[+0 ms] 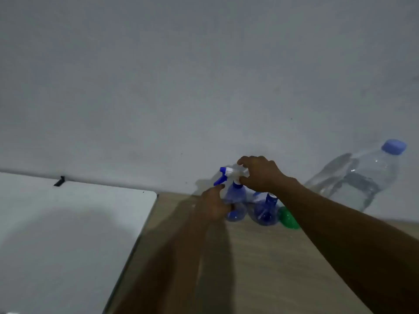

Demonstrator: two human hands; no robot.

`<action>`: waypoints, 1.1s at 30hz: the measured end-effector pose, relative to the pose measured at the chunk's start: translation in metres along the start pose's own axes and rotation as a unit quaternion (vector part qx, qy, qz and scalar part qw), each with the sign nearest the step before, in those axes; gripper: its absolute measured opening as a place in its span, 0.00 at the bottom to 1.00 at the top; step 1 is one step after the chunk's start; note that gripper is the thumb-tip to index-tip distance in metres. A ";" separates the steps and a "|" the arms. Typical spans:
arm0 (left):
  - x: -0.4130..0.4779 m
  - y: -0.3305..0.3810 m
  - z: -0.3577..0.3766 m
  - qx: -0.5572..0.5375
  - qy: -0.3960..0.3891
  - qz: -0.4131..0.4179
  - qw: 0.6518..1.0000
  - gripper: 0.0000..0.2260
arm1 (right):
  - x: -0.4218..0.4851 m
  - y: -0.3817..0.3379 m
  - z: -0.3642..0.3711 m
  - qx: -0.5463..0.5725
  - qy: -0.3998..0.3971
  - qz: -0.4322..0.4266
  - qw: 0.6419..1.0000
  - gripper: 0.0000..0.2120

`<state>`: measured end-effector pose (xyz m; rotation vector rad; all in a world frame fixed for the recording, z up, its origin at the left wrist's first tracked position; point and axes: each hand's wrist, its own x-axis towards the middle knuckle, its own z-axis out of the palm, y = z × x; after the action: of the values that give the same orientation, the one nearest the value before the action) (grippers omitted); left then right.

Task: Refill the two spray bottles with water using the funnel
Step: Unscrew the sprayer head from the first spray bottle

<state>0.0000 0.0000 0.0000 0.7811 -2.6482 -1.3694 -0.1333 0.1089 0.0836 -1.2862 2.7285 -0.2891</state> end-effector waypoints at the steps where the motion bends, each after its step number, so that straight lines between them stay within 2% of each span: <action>1: 0.005 0.001 0.004 -0.013 0.001 0.023 1.000 0.25 | 0.004 -0.002 0.003 -0.021 -0.010 0.002 1.000 0.24; 3: 0.011 0.000 0.012 -0.021 0.001 0.041 0.999 0.22 | 0.010 -0.003 0.011 -0.056 -0.016 0.002 0.998 0.20; 6: 0.018 -0.002 0.026 -0.062 0.033 0.005 0.998 0.24 | 0.006 -0.007 0.020 -0.063 -0.031 0.016 0.997 0.17; 8: 0.020 -0.006 0.032 -0.095 0.026 0.008 0.995 0.15 | -0.002 -0.011 0.022 -0.057 -0.027 0.019 0.998 0.17; 10: 0.014 -0.010 0.031 -0.083 0.029 0.022 0.996 0.11 | -0.011 -0.016 0.024 -0.084 -0.019 0.005 0.996 0.18; 20: -0.037 -0.028 0.035 -0.049 0.026 0.011 0.998 0.17 | -0.060 -0.037 0.029 -0.133 -0.030 -0.050 0.989 0.22; 24: -0.057 -0.031 0.038 -0.040 0.031 0.005 0.999 0.18 | -0.081 -0.039 0.039 -0.118 0.015 -0.079 0.990 0.19; 29: -0.085 -0.033 0.043 -0.038 0.040 0.008 0.998 0.24 | -0.108 -0.042 0.053 0.010 0.050 -0.084 0.995 0.15; 33: -0.101 -0.036 0.048 -0.034 0.047 0.019 0.998 0.24 | -0.123 -0.041 0.061 0.036 0.065 -0.079 0.994 0.17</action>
<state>0.0895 0.0654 -0.0392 0.7647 -2.5197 -1.3696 -0.0135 0.1703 0.0356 -1.5170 2.6934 -0.4987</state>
